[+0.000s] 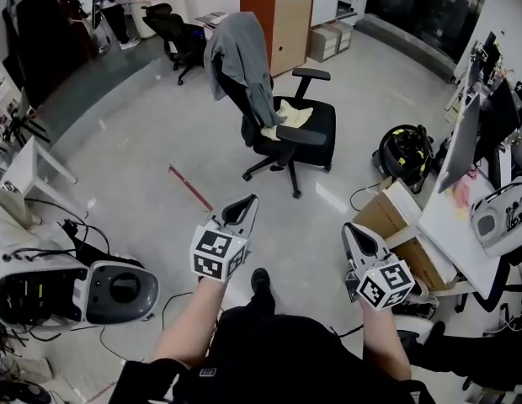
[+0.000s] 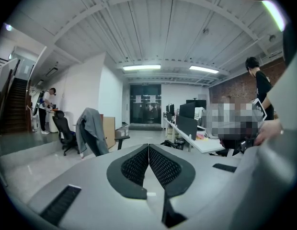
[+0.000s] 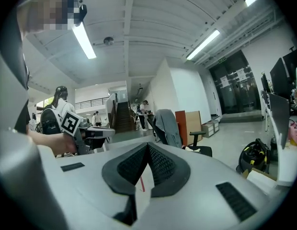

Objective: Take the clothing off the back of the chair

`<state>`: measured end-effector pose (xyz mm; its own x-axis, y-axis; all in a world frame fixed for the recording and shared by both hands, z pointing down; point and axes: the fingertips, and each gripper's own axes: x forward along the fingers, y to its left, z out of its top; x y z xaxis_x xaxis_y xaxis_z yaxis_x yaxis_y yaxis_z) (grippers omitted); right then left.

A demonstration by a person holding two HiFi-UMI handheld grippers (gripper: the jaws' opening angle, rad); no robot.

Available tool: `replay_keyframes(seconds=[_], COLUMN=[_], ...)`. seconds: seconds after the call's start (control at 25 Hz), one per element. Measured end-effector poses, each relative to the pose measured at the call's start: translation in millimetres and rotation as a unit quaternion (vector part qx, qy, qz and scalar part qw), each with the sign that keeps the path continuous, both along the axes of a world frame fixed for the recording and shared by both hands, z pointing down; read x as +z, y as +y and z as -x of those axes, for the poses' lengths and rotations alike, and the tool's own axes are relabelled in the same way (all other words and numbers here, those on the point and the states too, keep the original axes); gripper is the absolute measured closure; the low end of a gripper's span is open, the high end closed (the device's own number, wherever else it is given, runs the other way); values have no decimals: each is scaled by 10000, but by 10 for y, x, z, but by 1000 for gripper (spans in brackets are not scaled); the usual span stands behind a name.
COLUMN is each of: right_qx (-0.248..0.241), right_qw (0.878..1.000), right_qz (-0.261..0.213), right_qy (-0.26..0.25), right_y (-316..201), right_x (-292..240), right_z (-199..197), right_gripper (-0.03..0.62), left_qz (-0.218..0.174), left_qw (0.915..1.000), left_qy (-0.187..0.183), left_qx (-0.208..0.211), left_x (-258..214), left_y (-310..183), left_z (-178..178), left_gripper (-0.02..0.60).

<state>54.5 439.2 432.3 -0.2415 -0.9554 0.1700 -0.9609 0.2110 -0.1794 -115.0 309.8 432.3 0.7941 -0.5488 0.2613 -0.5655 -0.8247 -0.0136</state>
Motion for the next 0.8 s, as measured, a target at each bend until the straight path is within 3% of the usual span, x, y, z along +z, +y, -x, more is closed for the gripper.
replay_keyframes(seconds=[0.44,0.8], right_qx=[-354,-789], right_qw=[9984,9958], right_qz=[435,459], right_qy=[-41,2], right_y=[-1584,-2629], right_x=[239,172], right_z=[85,553], right_gripper=[579,579], left_qz=[305,376], left_qw=[9994,9983], left_qy=[64,126], left_qx=[-168,-425], left_x=[244,273], left_y=[-1453,-2265], left_z=[-46,381], left_gripper=[577,577])
